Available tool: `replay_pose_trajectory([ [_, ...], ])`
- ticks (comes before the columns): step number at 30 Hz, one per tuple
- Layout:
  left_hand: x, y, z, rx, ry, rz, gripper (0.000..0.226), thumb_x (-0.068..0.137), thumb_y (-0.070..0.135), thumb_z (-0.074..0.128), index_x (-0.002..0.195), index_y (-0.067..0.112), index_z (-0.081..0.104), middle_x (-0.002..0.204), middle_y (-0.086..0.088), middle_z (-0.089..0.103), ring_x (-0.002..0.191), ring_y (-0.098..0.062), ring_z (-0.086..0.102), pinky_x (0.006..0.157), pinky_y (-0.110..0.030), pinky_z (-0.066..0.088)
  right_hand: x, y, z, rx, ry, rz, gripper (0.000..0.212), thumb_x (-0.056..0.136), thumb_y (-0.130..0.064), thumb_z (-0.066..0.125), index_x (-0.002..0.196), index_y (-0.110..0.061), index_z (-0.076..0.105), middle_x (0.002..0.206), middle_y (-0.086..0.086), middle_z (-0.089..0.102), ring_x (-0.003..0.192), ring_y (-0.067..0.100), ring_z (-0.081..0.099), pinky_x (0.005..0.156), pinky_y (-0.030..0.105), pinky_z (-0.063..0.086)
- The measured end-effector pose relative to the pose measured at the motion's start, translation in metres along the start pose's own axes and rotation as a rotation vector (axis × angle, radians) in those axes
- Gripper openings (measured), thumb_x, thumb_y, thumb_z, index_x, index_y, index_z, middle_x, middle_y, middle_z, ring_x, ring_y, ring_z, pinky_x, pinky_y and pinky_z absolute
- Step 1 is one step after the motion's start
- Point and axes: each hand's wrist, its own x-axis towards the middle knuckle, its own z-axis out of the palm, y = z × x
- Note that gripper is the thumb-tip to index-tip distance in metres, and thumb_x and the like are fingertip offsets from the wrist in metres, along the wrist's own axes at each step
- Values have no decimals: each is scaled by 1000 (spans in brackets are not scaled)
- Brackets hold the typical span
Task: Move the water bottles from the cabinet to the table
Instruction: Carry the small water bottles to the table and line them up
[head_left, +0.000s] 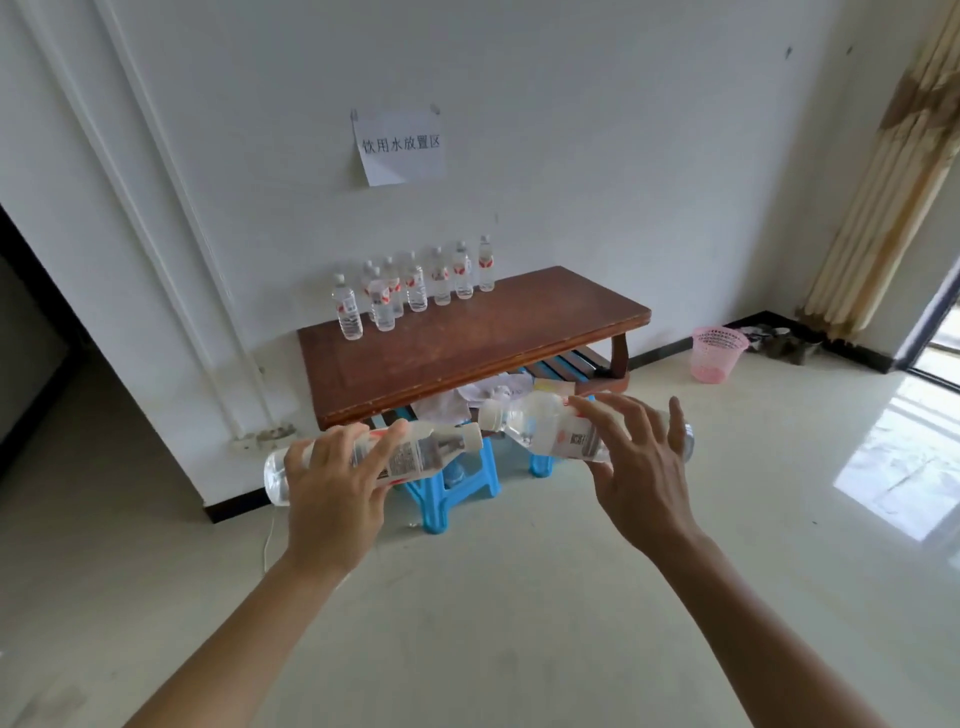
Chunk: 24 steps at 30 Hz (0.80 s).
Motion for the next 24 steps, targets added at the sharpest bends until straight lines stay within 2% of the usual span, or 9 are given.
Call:
replay_pose_trajectory([
  [4,71,-17,61,27,-41,0,87,61,15,93,139,27,55,114,-12,61,104,-32,58,92,-54,36,74,39,63,44,17,9,90,65,1,91,138,-32,49,132,10,58,128,36,51,118,71,16],
  [9,158,-43,113,106,-17,-16,83,61,10,92,137,23,61,114,-13,61,102,-34,57,94,-57,38,170,79,131,91,-3,44,84,74,-9,89,138,-39,44,136,7,58,132,34,51,120,68,15],
  [14,200,-69,163,142,-30,-68,82,62,10,91,138,22,61,117,-13,61,104,-34,58,96,-57,37,231,94,190,140,-20,-3,86,72,-5,89,138,-37,44,134,8,59,130,33,50,120,69,14],
  [24,284,-144,318,72,-83,-97,85,59,10,93,138,21,60,115,-11,62,106,-31,57,95,-57,38,341,131,342,123,-134,-40,89,71,-2,88,138,-39,42,133,4,58,132,32,51,120,70,13],
])
